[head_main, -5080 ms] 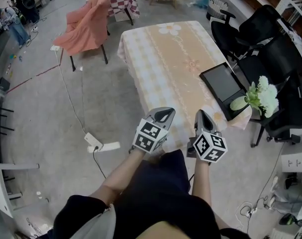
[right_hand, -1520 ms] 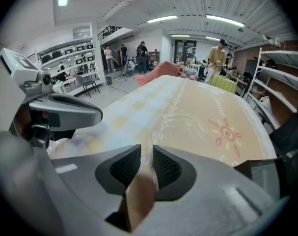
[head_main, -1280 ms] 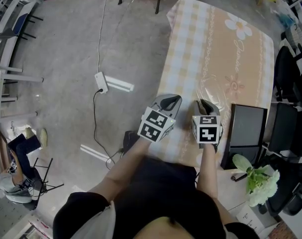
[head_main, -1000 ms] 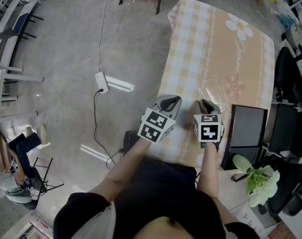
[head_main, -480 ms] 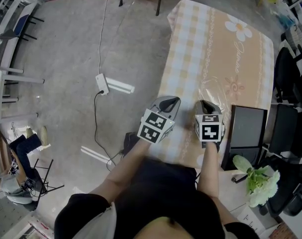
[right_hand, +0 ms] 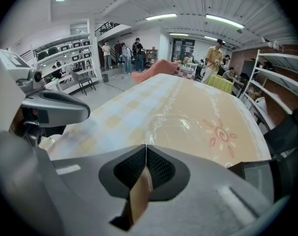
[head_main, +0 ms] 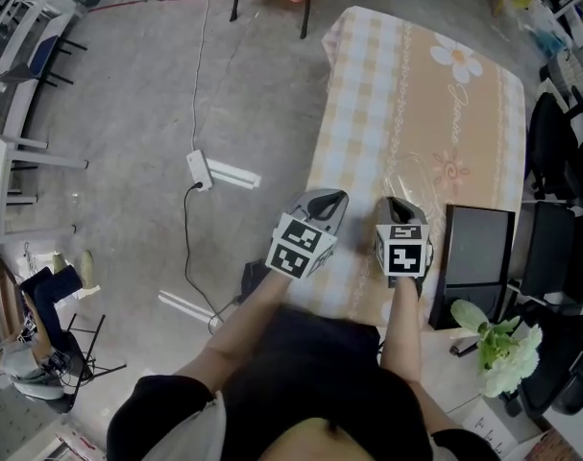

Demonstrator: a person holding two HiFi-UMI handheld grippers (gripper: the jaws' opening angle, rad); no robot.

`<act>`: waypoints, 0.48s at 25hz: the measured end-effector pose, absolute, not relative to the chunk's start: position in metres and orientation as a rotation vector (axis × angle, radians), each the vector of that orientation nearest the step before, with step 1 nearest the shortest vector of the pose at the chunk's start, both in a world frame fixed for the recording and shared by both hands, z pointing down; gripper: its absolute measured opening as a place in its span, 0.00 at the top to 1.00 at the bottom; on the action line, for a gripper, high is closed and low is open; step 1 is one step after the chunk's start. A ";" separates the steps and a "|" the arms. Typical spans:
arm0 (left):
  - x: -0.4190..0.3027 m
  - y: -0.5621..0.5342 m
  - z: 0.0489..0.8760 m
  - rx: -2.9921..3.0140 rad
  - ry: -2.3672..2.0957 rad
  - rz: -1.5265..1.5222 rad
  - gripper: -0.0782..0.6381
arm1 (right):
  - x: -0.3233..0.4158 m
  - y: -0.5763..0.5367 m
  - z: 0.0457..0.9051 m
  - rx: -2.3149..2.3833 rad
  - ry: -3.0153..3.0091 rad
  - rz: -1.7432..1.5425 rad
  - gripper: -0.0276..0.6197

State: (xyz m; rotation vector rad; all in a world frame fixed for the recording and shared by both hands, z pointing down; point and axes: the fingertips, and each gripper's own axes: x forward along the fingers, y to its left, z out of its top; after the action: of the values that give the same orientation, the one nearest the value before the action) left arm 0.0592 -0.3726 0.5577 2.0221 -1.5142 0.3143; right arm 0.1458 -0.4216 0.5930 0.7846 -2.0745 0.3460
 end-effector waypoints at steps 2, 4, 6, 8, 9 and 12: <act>0.060 -0.372 0.555 2.033 -1.510 0.316 0.88 | 0.147 -0.422 0.589 0.811 -2.085 0.365 0.94; 0.061 -0.371 0.553 2.044 -1.505 0.315 0.88 | 0.147 -0.422 0.586 0.839 -2.099 0.389 0.94; 0.061 -0.371 0.551 2.055 -1.500 0.312 0.88 | 0.148 -0.422 0.582 0.863 -2.111 0.406 0.94; 0.061 -0.369 0.548 2.067 -1.497 0.313 0.88 | 0.148 -0.422 0.577 0.889 -2.124 0.424 0.94; 0.061 -0.368 0.546 2.073 -1.494 0.314 0.88 | 0.148 -0.422 0.575 0.904 -2.131 0.435 0.94; 0.062 -0.364 0.542 2.091 -1.483 0.318 0.88 | 0.150 -0.421 0.566 0.952 -2.148 0.455 0.94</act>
State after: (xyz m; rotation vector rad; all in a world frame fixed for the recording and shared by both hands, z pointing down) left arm 0.0615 -0.3637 0.5418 2.0906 -1.4832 0.3175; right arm 0.1500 -0.4210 0.5661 0.9523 -2.1475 0.4546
